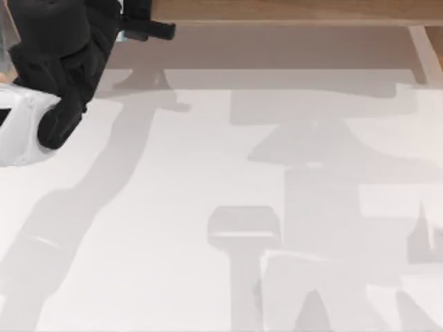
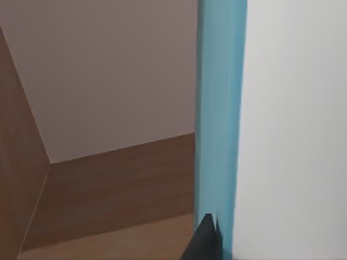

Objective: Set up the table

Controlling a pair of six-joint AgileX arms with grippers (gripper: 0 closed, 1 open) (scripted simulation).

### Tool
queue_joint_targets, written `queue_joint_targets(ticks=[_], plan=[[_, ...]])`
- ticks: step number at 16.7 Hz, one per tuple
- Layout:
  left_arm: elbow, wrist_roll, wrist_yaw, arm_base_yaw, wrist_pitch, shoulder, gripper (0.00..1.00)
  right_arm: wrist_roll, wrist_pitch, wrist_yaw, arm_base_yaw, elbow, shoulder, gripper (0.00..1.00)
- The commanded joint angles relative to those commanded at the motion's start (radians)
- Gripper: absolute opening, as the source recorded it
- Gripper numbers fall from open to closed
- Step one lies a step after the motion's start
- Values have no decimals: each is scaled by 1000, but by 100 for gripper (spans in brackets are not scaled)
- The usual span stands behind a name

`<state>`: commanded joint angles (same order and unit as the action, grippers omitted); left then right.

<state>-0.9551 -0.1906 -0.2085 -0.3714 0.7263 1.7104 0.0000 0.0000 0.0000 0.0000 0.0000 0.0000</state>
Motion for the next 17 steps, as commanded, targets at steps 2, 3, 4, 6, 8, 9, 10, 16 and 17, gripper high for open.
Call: queue_joint_targets(ticks=[2, 3, 4, 6, 8, 9, 10, 16, 17], plan=[[50, -95, 55, 2, -42, -75, 0, 0, 0, 0, 0, 0, 0, 100], [75, -148, 85, 8, -64, -115, 0, 0, 0, 0, 0, 0, 0, 100], [102, -203, 114, 16, -86, -154, 0, 0, 0, 0, 0, 0, 0, 100], [158, -317, 174, 43, -131, -222, 0, 0, 0, 0, 0, 0, 0, 100], [218, -434, 231, 88, -177, -271, 0, 0, 0, 0, 0, 0, 0, 100], [248, -494, 258, 118, -200, -287, 0, 0, 0, 0, 0, 0, 0, 100], [275, -554, 284, 154, -221, -297, 0, 0, 0, 0, 0, 0, 0, 100], [369, -907, 424, 442, -292, -284, 0, 0, 0, 0, 0, 0, 0, 100], [373, -963, 446, 495, -294, -271, 0, 0, 0, 0, 0, 0, 0, 100]])
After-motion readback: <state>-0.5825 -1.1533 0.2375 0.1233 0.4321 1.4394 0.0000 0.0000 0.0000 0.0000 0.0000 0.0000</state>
